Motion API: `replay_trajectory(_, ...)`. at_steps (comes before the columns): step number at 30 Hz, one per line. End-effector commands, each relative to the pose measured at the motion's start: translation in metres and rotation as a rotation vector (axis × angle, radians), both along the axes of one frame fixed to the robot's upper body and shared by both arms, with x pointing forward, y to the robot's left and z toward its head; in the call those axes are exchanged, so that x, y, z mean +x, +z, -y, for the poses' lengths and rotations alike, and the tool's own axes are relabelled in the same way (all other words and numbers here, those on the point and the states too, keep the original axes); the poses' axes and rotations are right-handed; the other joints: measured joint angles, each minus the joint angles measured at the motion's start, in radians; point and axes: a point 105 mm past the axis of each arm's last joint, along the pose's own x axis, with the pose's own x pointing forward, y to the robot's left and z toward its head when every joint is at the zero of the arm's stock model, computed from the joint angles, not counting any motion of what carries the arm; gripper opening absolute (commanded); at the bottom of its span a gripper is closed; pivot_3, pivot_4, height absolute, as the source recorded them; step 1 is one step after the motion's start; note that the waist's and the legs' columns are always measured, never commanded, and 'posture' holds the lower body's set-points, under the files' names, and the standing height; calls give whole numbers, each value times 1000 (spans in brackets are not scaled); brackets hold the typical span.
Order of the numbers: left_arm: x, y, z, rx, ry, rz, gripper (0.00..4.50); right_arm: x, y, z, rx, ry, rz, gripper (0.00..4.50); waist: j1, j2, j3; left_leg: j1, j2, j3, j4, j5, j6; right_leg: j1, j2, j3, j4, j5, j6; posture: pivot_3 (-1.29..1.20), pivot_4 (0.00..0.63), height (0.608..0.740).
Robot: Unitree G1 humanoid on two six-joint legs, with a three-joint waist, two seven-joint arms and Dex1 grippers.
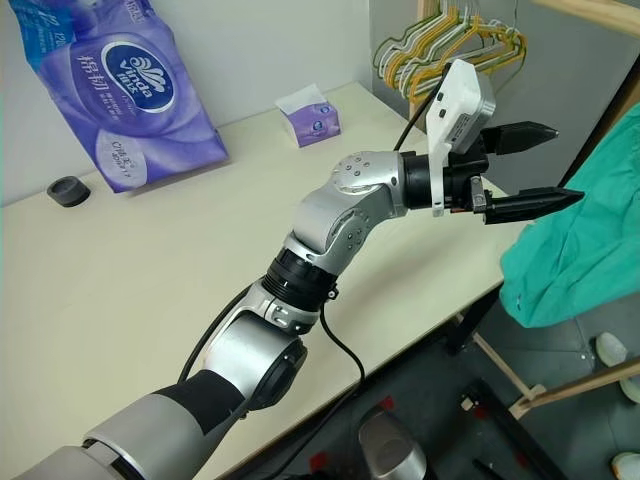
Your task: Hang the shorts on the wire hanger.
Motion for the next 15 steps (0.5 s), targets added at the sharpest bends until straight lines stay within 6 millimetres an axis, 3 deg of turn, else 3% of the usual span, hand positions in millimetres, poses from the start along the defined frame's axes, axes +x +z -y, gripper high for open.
replay_trajectory(1, 2, 0, -6, 0, 14, 24, 4500, 6, 27, -34, -238, 125, 83, 4480, 1, 3, -2, 0, 0, -1, 0, 0, 0, 0, 0, -1, 0, 0, 1, -543, 157, 740)
replay_trajectory(8, 18, -5, -20, 11, 96, 14, 4500, 29, -8, -99, -380, 365, 135, 4480, 7, 5, -5, -1, 1, -2, 2, 0, 0, 0, 0, -2, 1, 2, 3, -487, 126, 740)
replay_trajectory(12, 24, -2, -30, -3, 147, 16, 4500, 37, -55, -129, -352, 485, 122, 4480, 9, -1, -15, -1, 4, -4, 1, 0, 0, 0, 2, -4, 3, 5, -1, -402, 105, 740)
replay_trajectory(15, 35, -3, -47, -9, 249, 22, 4500, 44, -98, -171, -314, 651, 144, 4480, 11, -1, -27, 0, 6, -5, 1, 0, 0, -1, 2, -3, 4, 6, -2, -357, 94, 740)
